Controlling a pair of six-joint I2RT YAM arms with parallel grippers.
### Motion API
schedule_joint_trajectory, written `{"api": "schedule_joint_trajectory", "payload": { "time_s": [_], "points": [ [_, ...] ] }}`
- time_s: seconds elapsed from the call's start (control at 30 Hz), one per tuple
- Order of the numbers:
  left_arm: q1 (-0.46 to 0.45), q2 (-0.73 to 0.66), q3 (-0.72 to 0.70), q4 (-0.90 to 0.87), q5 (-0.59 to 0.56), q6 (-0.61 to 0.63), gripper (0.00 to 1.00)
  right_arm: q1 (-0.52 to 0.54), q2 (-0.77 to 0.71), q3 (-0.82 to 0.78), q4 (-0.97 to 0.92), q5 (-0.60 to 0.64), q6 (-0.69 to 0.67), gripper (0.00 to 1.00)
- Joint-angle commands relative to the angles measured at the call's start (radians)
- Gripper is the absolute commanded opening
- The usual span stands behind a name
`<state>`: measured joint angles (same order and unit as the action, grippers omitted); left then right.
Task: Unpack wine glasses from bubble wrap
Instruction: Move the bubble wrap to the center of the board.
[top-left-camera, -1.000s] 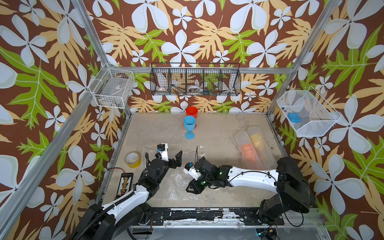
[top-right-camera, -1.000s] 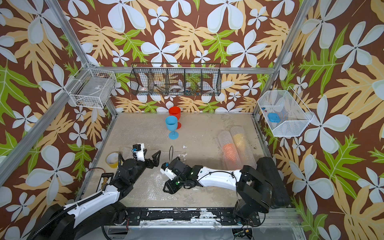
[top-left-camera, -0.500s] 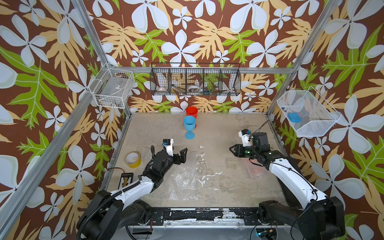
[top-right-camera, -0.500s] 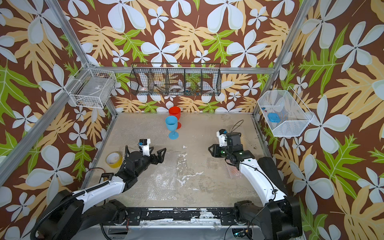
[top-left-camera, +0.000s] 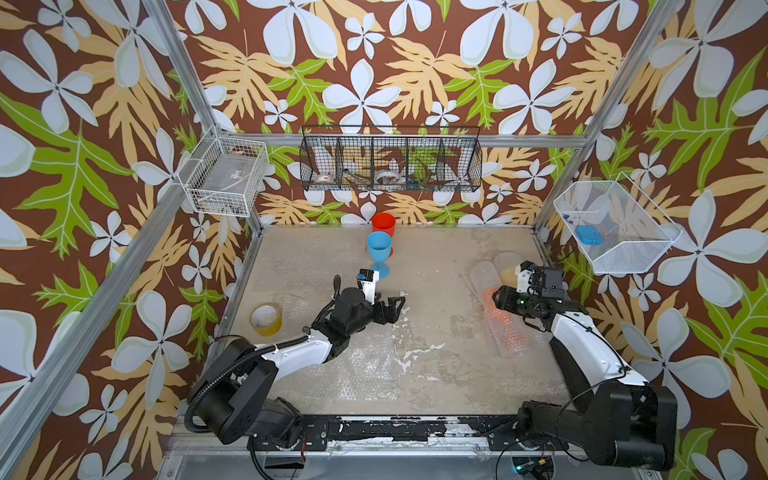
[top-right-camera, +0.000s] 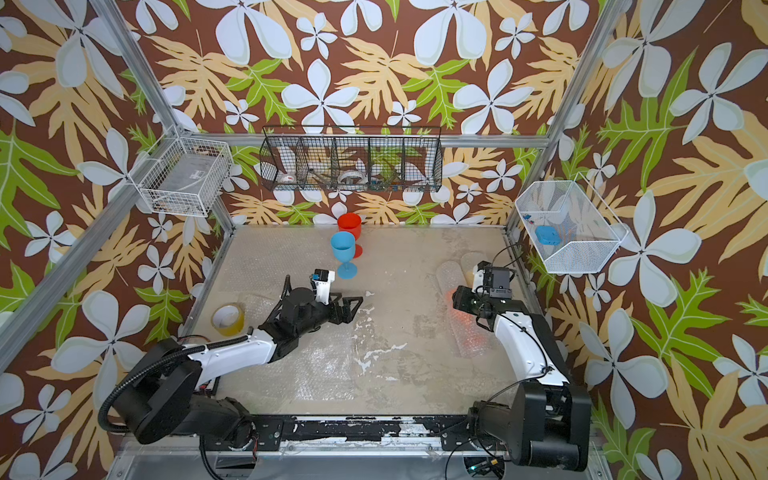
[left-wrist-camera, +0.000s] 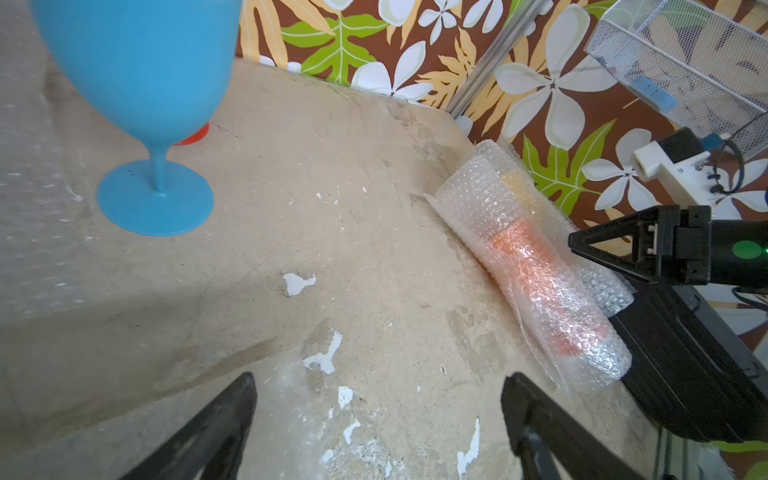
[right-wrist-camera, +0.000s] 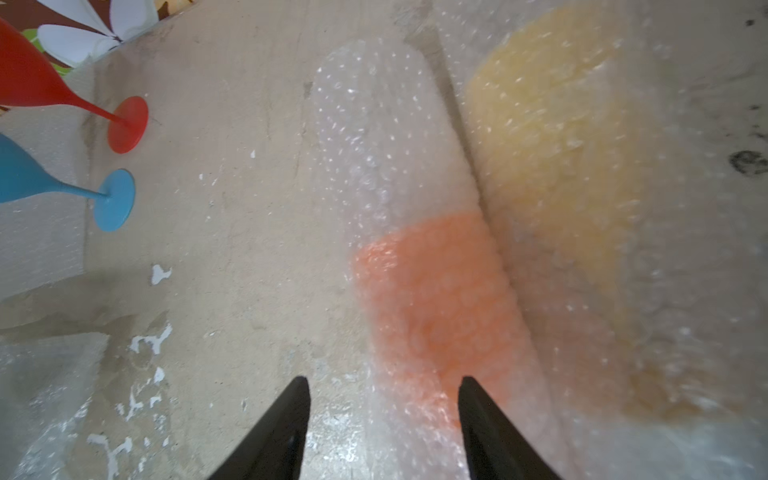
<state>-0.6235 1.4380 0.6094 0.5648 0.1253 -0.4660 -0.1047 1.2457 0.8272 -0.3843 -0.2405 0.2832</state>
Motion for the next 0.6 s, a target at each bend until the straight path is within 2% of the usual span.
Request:
{"api": "schedule_joint_trajectory", "payload": {
  "time_s": [0.0,0.27,0.43,0.57],
  "points": [
    [-0.007,0.023,0.018,0.006,0.046,-0.025,0.94,0.000,-0.016,-0.001,-0.036,0.122,-0.023,0.69],
    [-0.011,0.043,0.022,0.017,0.081,-0.035,0.94,0.014,0.056,-0.004,-0.049,0.111,-0.031,0.73],
    [-0.011,0.035,0.017,0.018,0.082,-0.034,0.94,0.074,0.110,0.023,-0.065,0.178,-0.038,0.76],
    [-0.013,0.034,0.018,0.020,0.091,-0.036,0.94,0.084,0.149,0.023,-0.051,0.184,-0.032,0.76]
  ]
}}
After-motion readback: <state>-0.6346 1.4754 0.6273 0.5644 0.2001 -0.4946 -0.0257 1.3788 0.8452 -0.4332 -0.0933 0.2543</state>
